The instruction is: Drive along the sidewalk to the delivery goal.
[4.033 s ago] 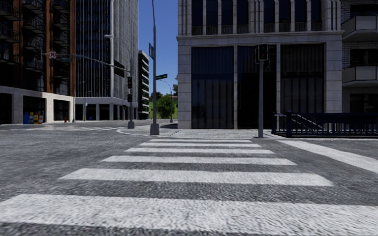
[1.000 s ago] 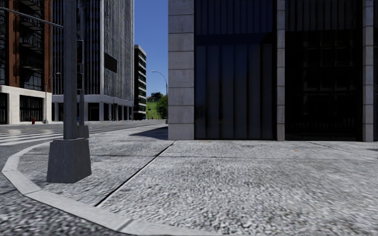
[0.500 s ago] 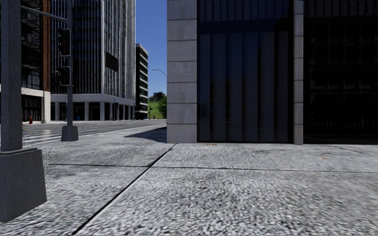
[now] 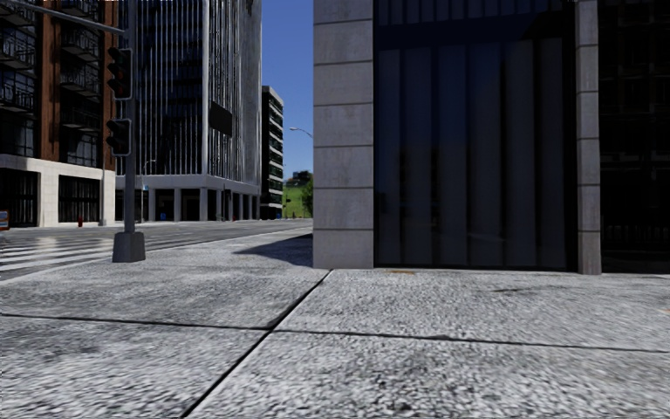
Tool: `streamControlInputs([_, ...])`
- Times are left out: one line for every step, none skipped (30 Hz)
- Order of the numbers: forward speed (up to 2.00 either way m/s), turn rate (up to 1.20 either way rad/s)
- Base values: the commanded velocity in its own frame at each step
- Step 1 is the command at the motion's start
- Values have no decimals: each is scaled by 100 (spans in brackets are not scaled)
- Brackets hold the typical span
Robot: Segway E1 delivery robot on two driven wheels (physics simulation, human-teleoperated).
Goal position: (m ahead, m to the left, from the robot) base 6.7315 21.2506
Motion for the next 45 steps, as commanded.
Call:
streamControlInputs([139,37])
streamControlInputs([139,37])
streamControlInputs([139,38])
streamControlInputs([139,38])
streamControlInputs([139,39])
streamControlInputs([139,40])
streamControlInputs([139,42])
streamControlInputs([139,42])
streamControlInputs([139,45])
streamControlInputs([139,47])
streamControlInputs([139,48])
streamControlInputs([139,48])
streamControlInputs([140,48])
streamControlInputs([144,48])
streamControlInputs([152,48])
streamControlInputs([152,48])
streamControlInputs([157,48])
streamControlInputs([167,48])
streamControlInputs([200,48])
streamControlInputs([200,48])
streamControlInputs([200,48])
streamControlInputs([200,48])
streamControlInputs([200,48])
streamControlInputs([200,48])
streamControlInputs([200,48])
streamControlInputs([200,48])
streamControlInputs([200,48])
streamControlInputs([200,48])
streamControlInputs([200,48])
streamControlInputs([200,48])
streamControlInputs([200,48])
streamControlInputs([200,48])
streamControlInputs([200,48])
streamControlInputs([200,48])
streamControlInputs([200,48])
streamControlInputs([200,48])
streamControlInputs([200,50])
streamControlInputs([200,52])
streamControlInputs([200,52])
streamControlInputs([200,56])
streamControlInputs([200,58])
streamControlInputs([200,58])
streamControlInputs([200,59])
streamControlInputs([200,60])
streamControlInputs([200,61])
